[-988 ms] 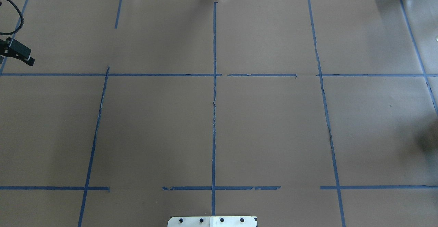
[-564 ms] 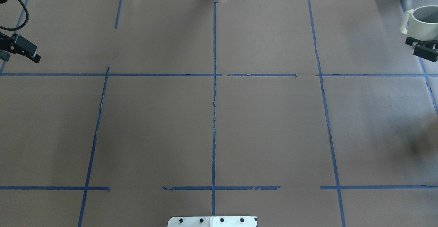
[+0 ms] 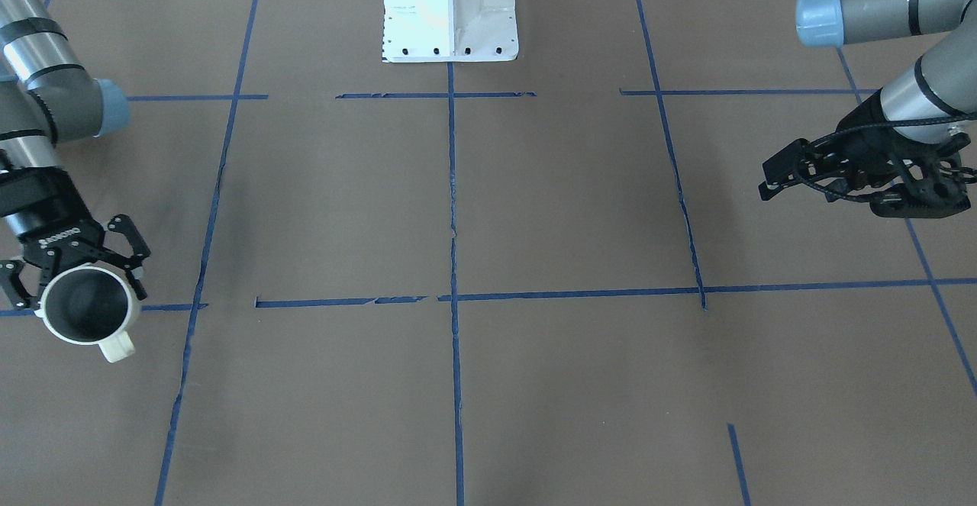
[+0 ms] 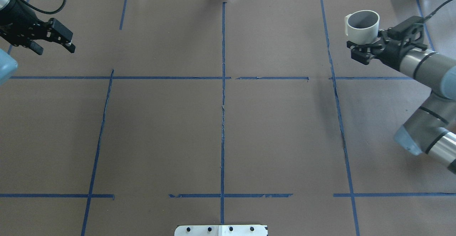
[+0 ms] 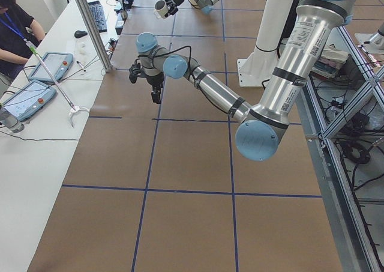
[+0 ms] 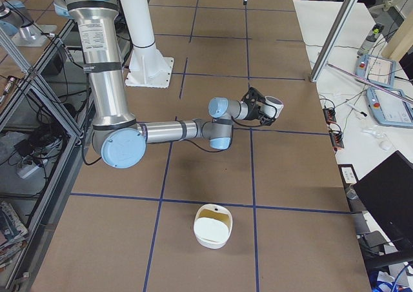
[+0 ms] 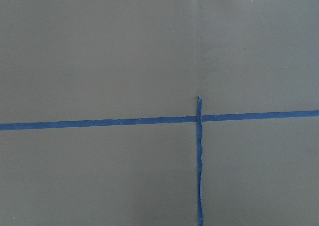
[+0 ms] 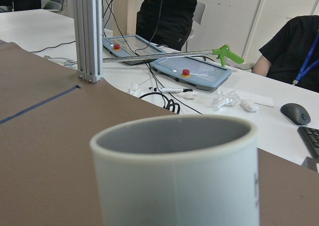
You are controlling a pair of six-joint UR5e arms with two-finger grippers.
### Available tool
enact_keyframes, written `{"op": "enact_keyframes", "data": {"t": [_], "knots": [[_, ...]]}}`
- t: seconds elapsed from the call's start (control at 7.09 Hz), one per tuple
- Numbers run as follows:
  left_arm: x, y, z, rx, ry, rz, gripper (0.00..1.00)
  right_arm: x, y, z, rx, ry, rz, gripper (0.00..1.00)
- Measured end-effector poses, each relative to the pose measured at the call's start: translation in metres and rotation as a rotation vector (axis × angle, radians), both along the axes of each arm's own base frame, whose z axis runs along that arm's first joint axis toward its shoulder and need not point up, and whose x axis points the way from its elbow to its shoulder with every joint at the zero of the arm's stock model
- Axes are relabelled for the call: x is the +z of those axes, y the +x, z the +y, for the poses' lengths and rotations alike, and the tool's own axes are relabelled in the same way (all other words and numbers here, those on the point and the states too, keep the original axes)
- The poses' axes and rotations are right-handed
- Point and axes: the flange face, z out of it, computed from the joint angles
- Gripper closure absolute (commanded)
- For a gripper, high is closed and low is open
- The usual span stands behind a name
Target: Left arm hands cup to right arm to dump lemon
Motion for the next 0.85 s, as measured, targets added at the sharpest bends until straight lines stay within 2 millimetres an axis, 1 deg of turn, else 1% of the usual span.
{"op": "enact_keyframes", "data": {"t": [0.14,0.28,0.42,0.56,0.71,0.85], "knots": [[-0.02,0.018,-0.002,-0.013,-0.026,0.012,0.0,-0.039,-0.06,0.0,0.025,0.004,0.008,0.7],[-0.039,0.035,-0.005,-0.027,-0.052,0.024,0.0,-0.084,-0.121,0.006,0.067,0.003,0.016,0.7],[-0.059,0.05,-0.012,-0.047,-0.081,0.035,0.0,-0.13,-0.173,0.016,0.101,-0.018,0.009,0.69],[-0.079,0.062,-0.02,-0.07,-0.113,0.046,0.0,-0.174,-0.214,0.028,0.133,-0.049,-0.007,0.67],[-0.097,0.076,-0.025,-0.083,-0.145,0.058,0.0,-0.212,-0.245,0.042,0.17,-0.068,-0.022,0.65],[-0.114,0.092,-0.024,-0.088,-0.173,0.07,0.0,-0.242,-0.268,0.058,0.191,-0.076,-0.038,0.64]]}}
